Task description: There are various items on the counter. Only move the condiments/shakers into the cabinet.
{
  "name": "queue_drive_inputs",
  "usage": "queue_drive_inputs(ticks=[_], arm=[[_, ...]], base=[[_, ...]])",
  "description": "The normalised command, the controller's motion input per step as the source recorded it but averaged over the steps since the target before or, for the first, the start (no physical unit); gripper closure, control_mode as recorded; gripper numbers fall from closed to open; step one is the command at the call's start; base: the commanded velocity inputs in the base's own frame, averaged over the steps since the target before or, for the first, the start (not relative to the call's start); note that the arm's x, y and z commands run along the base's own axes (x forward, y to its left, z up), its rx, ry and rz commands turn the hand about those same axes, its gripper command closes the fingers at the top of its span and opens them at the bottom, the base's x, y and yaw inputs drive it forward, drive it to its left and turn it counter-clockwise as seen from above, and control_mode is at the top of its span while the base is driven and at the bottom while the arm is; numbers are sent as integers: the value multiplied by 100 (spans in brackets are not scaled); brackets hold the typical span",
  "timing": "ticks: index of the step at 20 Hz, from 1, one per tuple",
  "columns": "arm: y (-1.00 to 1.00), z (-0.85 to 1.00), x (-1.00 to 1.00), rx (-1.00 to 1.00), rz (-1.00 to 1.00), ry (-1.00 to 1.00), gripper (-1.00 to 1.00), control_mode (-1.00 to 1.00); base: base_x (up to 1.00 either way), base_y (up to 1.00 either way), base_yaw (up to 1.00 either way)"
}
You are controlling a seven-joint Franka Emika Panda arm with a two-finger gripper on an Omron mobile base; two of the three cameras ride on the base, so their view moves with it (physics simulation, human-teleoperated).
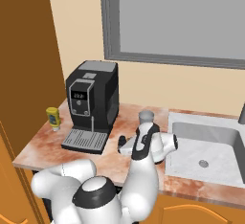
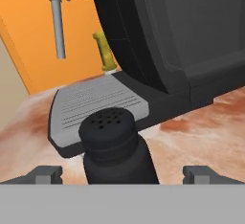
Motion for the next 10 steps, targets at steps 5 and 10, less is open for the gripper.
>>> queue_drive_inputs(ticks=[5,10], arm=[[21,-5,0,0,0,0,-100,-100],[14,-2,0,0,0,0,100,-100]], base=[[0,0,0],[0,0,0]])
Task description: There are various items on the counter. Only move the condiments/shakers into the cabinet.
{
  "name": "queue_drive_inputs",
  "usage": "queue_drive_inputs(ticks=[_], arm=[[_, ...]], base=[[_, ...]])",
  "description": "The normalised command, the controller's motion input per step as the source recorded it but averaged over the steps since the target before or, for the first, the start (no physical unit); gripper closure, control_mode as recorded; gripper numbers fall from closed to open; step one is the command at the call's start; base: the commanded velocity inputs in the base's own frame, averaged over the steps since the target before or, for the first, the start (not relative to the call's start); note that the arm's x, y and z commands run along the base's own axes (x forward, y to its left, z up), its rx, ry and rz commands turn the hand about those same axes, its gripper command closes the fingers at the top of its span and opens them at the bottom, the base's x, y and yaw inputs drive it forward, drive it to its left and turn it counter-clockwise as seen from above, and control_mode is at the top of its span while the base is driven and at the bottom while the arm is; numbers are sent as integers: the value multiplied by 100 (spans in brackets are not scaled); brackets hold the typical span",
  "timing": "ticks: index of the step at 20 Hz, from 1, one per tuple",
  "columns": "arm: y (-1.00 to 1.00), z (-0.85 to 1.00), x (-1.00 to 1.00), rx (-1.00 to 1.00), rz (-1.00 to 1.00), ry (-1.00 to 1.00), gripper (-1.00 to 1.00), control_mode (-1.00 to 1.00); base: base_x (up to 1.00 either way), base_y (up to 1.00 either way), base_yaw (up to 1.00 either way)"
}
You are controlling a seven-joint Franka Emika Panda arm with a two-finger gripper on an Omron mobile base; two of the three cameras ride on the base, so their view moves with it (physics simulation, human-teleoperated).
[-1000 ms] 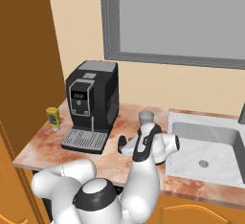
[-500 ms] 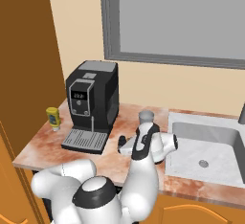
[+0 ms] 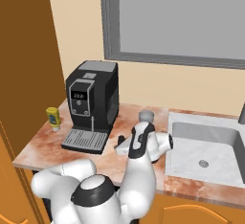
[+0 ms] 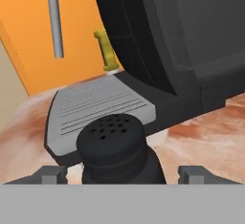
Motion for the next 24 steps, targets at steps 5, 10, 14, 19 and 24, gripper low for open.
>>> queue_drive_inputs(ticks=[5,10,14,19,24], arm=[[0,22,-11,0,0,-2,100,-100],[0,95,-41,0,-6,-12,100,-100],[3,100,-40,0,-8,-12,100,-100],[10,100,-36,0,-10,-4,100,-100],[25,94,-36,0,-11,0,100,-100]], base=[[0,0,0],[0,0,0],[0,0,0],[0,0,0],[0,0,0]])
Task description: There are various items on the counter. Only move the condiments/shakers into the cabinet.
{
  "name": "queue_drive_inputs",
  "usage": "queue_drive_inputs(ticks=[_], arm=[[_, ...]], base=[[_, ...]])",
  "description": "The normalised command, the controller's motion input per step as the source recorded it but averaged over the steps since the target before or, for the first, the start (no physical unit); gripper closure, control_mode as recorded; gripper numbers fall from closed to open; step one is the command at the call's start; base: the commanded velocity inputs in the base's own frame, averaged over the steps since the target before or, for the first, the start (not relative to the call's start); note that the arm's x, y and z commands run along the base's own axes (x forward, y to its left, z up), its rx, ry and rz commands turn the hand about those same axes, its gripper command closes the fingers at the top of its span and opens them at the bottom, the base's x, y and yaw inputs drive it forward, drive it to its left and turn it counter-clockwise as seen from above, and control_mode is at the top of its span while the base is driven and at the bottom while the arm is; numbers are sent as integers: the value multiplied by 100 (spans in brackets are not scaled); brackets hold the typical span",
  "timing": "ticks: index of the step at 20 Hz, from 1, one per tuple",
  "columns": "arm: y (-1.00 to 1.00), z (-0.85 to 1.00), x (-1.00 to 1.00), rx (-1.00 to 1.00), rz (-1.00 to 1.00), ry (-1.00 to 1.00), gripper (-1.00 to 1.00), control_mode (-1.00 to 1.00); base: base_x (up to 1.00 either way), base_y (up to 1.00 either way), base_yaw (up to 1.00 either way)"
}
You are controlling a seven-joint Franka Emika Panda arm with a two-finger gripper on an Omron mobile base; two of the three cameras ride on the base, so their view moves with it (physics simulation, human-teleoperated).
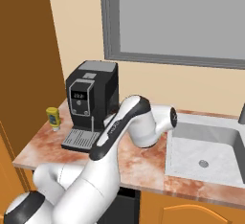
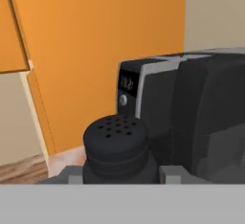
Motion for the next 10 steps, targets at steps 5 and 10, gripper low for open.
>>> queue_drive_inputs(ticks=[5,10], arm=[[41,68,-27,-2,-16,7,100,-100],[25,41,-15,-1,-17,14,100,-100]], base=[[0,0,0],[0,0,0]])
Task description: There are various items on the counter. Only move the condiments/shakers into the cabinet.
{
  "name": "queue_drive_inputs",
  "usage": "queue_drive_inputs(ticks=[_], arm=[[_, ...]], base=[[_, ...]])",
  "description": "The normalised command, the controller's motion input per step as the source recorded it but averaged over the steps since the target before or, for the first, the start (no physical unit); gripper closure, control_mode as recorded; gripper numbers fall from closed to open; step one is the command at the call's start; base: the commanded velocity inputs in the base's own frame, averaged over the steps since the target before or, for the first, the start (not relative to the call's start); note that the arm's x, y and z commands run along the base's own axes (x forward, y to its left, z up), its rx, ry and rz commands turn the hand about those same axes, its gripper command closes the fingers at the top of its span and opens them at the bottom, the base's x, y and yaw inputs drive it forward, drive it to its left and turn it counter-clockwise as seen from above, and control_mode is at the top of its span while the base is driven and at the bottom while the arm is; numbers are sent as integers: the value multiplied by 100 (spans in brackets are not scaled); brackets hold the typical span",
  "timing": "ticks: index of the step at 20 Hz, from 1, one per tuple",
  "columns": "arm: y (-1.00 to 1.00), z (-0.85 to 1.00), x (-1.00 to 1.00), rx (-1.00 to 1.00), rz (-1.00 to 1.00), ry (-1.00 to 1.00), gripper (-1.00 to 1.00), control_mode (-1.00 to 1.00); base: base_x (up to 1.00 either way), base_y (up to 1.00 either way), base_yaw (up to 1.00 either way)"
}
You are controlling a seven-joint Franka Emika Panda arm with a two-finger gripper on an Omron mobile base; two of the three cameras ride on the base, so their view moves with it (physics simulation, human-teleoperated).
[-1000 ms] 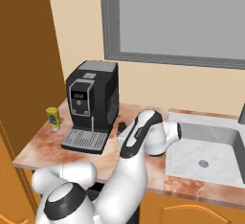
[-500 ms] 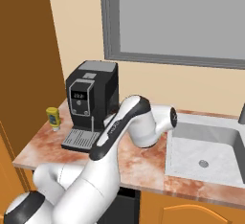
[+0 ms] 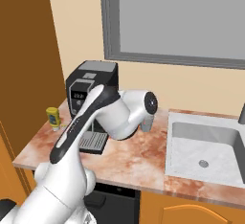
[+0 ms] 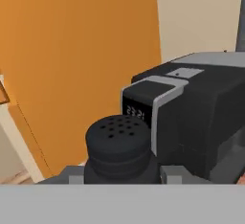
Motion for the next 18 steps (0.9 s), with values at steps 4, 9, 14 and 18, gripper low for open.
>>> queue_drive_inputs(ticks=[4,9,14,18], arm=[[33,24,-21,-1,-22,8,100,-100],[33,6,-42,-1,-22,4,100,-100],[5,0,-24,0,-7,0,100,100],[0,0,0,0,0,0,100,100]], base=[[0,0,0],[0,0,0],[-56,0,-9],[-100,-12,-13]])
